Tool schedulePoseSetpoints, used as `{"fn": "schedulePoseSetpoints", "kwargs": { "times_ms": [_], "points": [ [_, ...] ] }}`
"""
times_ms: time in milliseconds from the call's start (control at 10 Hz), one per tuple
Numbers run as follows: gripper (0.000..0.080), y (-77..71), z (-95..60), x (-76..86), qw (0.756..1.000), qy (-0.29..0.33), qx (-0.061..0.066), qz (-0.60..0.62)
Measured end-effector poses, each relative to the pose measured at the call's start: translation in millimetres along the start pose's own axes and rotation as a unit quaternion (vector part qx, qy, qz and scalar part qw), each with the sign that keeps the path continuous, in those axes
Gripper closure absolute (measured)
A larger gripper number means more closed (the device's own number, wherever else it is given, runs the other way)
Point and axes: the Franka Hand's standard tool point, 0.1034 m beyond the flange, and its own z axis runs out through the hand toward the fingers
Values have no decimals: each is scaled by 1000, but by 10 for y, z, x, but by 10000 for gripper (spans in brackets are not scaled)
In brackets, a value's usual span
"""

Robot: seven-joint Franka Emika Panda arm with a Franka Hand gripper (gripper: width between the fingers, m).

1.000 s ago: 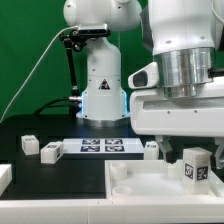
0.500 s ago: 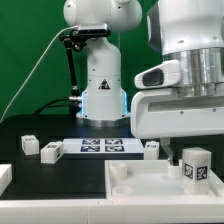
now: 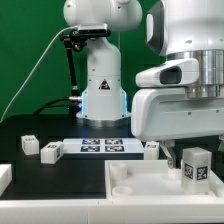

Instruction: Assemble one leg

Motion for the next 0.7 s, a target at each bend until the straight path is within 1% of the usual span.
{"fn": "schedulePoseSetpoints", "kwargs": {
  "times_ms": [100,200,300,400,500,700],
  "points": [
    [262,1,0,0,1000,0,0,1],
    [421,3,0,0,1000,0,0,1],
    [421,4,0,0,1000,0,0,13],
    [511,8,-1,0,1000,0,0,14],
    [511,28,-1,-1,999,0,0,52],
    [511,49,3,-5,985,5,2,170]
  ]
}}
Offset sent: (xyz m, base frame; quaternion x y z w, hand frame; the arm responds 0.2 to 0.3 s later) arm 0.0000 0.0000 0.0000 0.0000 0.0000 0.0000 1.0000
